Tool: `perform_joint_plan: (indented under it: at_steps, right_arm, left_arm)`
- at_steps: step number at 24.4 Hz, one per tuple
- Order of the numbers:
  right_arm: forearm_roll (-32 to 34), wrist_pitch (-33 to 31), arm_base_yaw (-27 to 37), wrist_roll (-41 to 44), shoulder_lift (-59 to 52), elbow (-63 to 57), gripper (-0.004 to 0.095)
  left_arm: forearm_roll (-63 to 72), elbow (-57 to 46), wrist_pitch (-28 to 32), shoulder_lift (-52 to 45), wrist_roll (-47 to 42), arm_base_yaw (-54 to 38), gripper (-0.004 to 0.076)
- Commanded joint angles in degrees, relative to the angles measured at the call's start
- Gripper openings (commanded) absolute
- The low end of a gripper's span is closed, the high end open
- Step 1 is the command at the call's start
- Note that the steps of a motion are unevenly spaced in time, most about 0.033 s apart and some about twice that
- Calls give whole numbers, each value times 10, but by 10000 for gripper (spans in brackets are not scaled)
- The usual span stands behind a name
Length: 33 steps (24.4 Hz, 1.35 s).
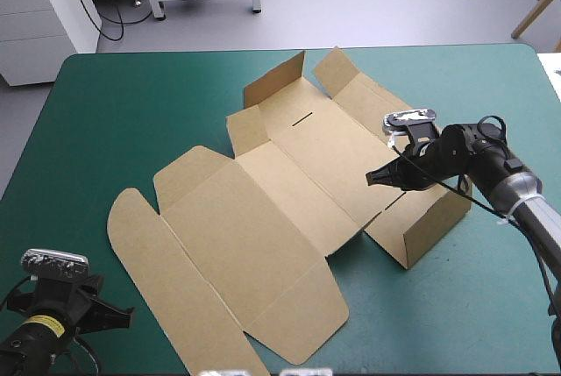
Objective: Fold the box
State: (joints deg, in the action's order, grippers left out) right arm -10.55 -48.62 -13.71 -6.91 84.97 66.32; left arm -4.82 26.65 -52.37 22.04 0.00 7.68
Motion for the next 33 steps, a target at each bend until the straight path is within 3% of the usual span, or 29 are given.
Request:
perform_joint_plan:
  at_steps: [1, 20, 28, 33]
  right_arm:
    - [-6, 14, 1, 0, -17, 17, -19]
    - [-6, 6, 1, 0, -18, 17, -19]
    - [-3, -32, 1, 0, -60, 18, -19]
    - [-3, -101, 1, -3, -107, 18, -19]
  left_arm:
    - [2, 20, 30, 6, 3, -2, -10]
    - [2, 20, 30, 6, 0, -2, -10]
    - [2, 20, 30, 6, 0, -2, -10]
    - [2, 20, 30, 6, 0, -2, -10]
